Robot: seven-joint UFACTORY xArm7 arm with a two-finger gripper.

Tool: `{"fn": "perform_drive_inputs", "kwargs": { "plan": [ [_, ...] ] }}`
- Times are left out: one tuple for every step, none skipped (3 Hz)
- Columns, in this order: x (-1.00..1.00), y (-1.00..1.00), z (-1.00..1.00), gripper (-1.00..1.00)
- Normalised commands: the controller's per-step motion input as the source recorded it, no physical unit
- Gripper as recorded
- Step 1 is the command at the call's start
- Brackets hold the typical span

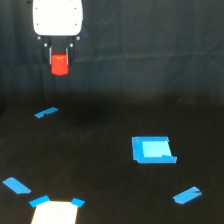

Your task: Pick up the red object from the table

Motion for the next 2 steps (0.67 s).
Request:
{"fn": "perform_drive_inputs", "kwargs": {
  "plan": [
    [-0.21,0.38,0.36,-1.0],
    [-0.15,0.31,0.75,-1.0]
  ]
}}
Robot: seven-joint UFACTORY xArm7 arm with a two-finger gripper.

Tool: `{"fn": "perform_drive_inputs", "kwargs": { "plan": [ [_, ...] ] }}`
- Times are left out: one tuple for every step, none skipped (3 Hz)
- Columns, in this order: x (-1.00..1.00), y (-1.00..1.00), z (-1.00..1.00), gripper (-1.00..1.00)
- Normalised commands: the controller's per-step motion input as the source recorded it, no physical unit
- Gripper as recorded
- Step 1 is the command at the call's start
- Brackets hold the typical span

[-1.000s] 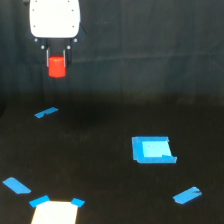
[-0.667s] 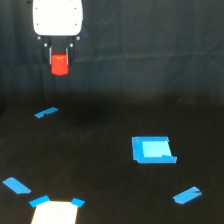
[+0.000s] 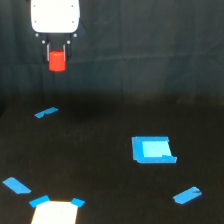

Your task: Pick up the red object from the table

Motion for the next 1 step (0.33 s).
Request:
{"fn": "perform_drive_inputs", "kwargs": {
  "plan": [
    [0.2,0.07,-0.04,-0.78]
  ]
}}
